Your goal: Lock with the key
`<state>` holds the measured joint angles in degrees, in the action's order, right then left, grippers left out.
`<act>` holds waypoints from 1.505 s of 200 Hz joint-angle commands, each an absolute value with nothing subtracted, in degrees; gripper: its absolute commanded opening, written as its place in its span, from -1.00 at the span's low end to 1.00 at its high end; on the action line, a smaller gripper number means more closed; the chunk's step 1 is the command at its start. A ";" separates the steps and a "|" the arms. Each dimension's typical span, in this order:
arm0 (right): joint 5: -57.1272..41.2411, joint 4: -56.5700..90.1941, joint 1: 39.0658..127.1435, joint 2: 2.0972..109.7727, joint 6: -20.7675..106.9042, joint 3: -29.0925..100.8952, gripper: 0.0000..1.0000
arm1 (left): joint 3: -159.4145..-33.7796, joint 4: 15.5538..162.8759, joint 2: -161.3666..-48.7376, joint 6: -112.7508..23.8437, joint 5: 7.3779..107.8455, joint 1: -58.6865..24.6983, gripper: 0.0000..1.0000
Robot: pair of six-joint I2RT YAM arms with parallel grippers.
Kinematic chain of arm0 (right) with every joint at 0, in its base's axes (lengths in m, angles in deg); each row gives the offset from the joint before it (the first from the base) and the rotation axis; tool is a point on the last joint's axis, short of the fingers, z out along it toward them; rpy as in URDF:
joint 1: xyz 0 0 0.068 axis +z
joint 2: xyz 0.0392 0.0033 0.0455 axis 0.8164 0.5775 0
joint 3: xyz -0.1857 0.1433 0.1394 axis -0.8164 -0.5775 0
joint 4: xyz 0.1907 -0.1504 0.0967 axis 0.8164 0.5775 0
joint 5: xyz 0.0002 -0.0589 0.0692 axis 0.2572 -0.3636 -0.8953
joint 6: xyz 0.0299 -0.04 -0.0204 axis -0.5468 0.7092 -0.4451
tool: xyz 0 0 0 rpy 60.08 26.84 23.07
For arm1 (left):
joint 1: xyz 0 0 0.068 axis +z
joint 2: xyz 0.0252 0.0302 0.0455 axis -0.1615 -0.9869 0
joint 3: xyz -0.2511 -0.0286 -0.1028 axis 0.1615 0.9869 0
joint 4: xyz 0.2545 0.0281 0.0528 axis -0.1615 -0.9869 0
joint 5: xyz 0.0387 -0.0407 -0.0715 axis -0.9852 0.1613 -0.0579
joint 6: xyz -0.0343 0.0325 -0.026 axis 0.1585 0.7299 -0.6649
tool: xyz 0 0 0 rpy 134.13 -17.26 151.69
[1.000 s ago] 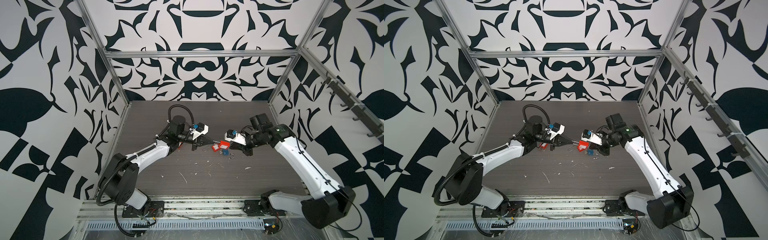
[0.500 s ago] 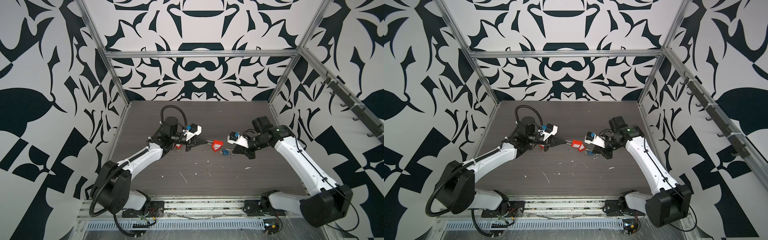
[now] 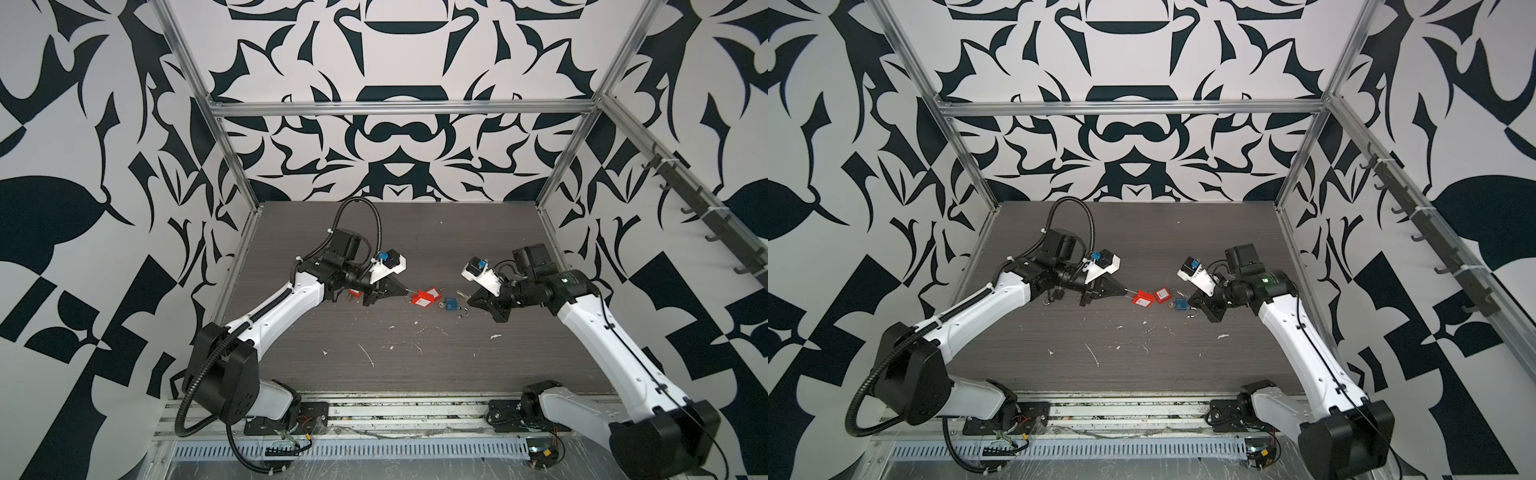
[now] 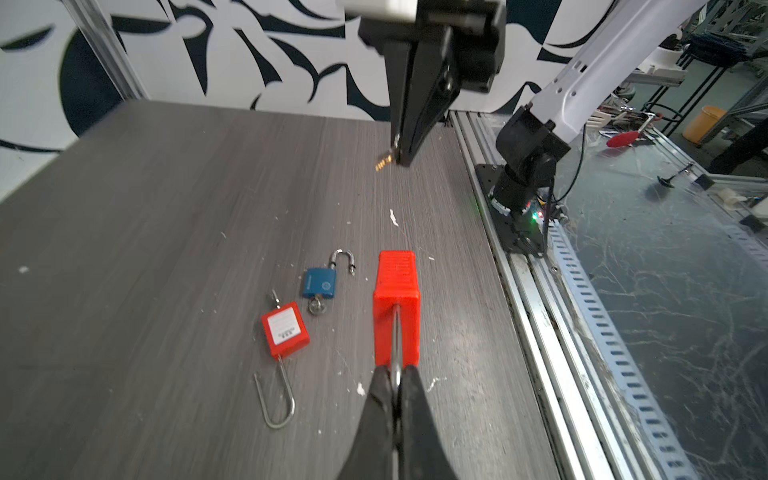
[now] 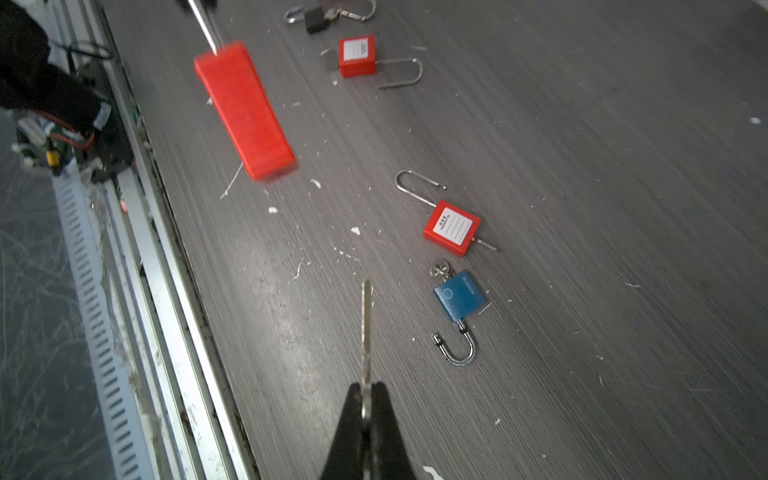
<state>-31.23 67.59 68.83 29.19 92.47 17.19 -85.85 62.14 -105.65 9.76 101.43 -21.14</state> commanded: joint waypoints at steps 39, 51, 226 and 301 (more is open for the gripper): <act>-13.51 55.74 82.91 27.23 66.21 14.01 -1.00 | -93.58 41.28 -113.48 17.73 98.52 -21.09 -1.00; -9.62 53.63 86.02 28.34 61.81 13.12 -1.00 | -94.87 39.05 -114.93 19.10 97.67 -21.20 -1.00; -3.60 41.47 93.78 39.92 31.99 4.46 -1.00 | -111.76 19.82 -137.80 28.88 78.24 -21.20 -1.00; -7.28 44.60 94.89 46.43 26.23 10.23 -1.00 | -117.18 18.64 -142.32 29.15 75.02 -21.32 -0.95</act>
<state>-5.79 43.97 94.58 46.11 30.00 6.53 -114.94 20.53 -139.40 27.46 77.65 -21.27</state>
